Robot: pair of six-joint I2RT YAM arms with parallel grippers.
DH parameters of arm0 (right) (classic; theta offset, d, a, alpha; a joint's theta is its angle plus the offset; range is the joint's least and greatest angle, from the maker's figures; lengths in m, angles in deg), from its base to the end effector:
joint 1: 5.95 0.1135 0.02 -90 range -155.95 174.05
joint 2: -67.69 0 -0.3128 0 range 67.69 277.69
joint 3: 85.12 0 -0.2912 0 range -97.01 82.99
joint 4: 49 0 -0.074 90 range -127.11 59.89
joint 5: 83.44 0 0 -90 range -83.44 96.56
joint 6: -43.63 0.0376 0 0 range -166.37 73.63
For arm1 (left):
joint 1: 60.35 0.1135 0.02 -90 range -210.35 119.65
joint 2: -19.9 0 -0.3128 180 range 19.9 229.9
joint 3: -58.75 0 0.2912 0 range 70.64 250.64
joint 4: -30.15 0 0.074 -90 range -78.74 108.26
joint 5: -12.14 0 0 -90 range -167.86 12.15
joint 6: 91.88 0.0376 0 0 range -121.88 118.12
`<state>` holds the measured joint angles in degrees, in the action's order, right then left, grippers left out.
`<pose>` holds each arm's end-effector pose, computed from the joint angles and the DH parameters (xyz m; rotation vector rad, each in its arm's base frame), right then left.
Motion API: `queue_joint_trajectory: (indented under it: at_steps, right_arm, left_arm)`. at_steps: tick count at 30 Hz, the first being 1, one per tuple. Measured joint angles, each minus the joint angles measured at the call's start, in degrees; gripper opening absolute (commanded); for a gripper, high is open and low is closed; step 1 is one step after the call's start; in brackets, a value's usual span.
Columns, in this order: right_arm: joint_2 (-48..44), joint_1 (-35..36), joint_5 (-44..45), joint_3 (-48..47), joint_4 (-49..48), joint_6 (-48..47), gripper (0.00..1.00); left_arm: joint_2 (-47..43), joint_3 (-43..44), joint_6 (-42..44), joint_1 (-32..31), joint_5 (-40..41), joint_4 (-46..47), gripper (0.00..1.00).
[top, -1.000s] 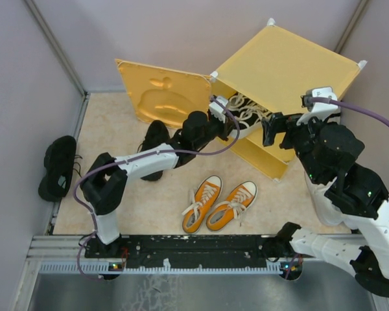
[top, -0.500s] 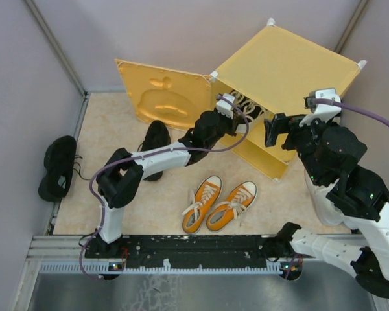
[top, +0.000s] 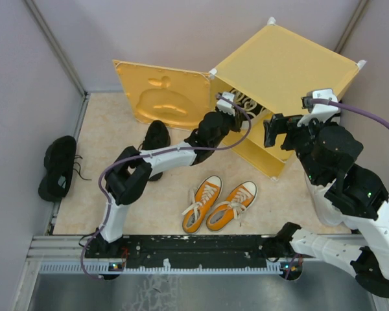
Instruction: Place and organize the shoes in the shoe cabinet
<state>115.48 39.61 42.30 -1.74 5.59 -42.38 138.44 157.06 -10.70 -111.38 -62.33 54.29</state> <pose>0.0896 0.0600 0.5539 -0.1307 1.6490 0.1368 0.3554 -0.4233 0.2951 0.3408 1.5001 -0.6331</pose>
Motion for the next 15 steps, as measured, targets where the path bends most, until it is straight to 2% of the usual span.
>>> queue_joint_trajectory:
  at_steps: [9, 15]
  right_arm:
    - [0.0, 0.0, 0.22, 0.02, 0.0, -0.02, 0.96]
    - [0.07, 0.0, 0.15, 1.53, -0.15, 0.02, 0.96]
  left_arm:
    - [2.23, 2.05, -0.66, 0.81, 1.07, 1.99, 0.78]
    - [-2.01, -3.78, -0.5, 0.94, -2.69, 2.89, 0.87]
